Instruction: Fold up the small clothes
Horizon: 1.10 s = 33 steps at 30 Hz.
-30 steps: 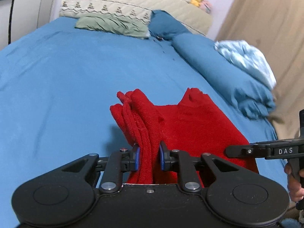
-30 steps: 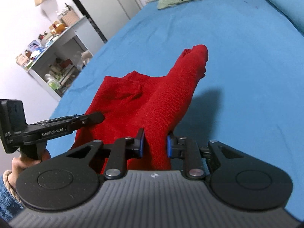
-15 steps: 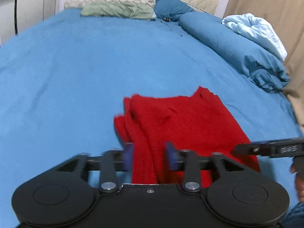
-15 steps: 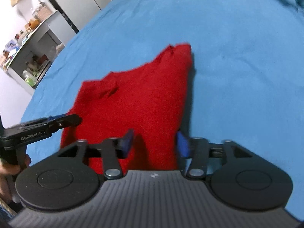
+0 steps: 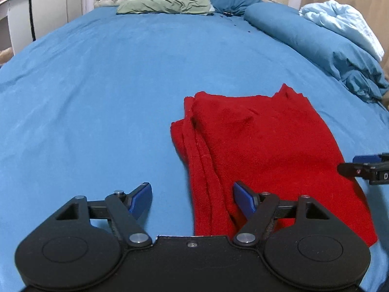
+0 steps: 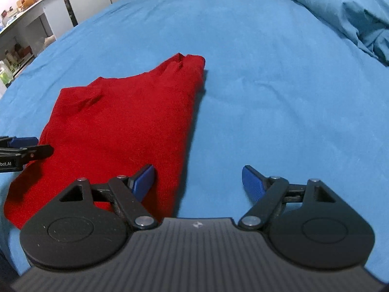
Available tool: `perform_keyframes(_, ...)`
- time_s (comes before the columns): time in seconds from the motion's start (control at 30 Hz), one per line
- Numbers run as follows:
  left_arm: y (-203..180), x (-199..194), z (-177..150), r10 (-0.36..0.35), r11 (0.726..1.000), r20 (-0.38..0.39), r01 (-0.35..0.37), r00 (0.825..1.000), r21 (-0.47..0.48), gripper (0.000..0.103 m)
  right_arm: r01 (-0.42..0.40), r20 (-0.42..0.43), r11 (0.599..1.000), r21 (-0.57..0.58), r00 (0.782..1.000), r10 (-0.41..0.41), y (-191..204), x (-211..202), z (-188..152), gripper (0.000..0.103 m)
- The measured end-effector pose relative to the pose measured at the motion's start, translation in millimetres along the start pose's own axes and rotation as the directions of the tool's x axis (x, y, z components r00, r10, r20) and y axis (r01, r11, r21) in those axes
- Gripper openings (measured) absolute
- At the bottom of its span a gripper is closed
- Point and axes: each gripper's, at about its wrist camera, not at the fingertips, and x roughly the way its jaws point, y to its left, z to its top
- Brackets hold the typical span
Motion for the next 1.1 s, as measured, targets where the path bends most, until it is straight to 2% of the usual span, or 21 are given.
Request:
perform_keyframes(0.13,-7,-23,10,0.018,1.000,0.028,-0.017,0.999,-0.013,0.075,-0.005,0.046,1.000,0.009,0.999,0.005,3,-24,2,0.094)
perform_keyframes(0.3,-31,-94,23,0.089,0.996,0.125,-0.092,0.988,0.014,0.078,0.002,0.159,1.000,-0.002,0.987,-0.002,21,-106,6,0.095)
perform_keyframes(0.37,-41,-130,24,0.106,0.994,0.166,-0.110,0.980,0.017,0.086,0.005,0.183,1.000,0.008,0.983,-0.006,28,-141,4,0.103)
perform_keyframes(0.43,-51,-167,20,0.123,0.992,0.216,-0.128,0.969,0.010,0.103,0.005,0.197,0.999,0.033,0.980,-0.012,34,-174,0,0.103)
perform_keyframes(0.5,-59,-198,14,0.137,0.990,0.257,-0.142,0.957,0.000,0.103,0.018,0.216,0.999,0.043,0.976,-0.027,40,-205,-7,0.103)
perform_keyframes(0.63,-72,-238,-3,0.150,0.988,0.230,-0.153,0.962,-0.004,0.103,0.069,0.181,0.997,0.044,0.981,-0.076,56,-249,-23,0.103)
perform_keyframes(0.77,-81,-256,-25,0.171,0.985,0.187,-0.175,0.967,0.005,0.103,0.105,0.133,0.994,0.038,0.985,-0.109,70,-275,-47,0.103)
perform_keyframes(0.83,-84,-259,-37,0.190,0.981,0.165,-0.195,0.968,0.015,0.103,0.133,0.108,0.991,0.036,0.985,-0.136,77,-280,-60,0.103)
perform_keyframes(1.1,-92,-267,-71,0.176,0.984,0.109,-0.179,0.978,0.019,0.103,0.146,0.049,0.989,0.035,0.988,-0.148,93,-279,-100,0.103)
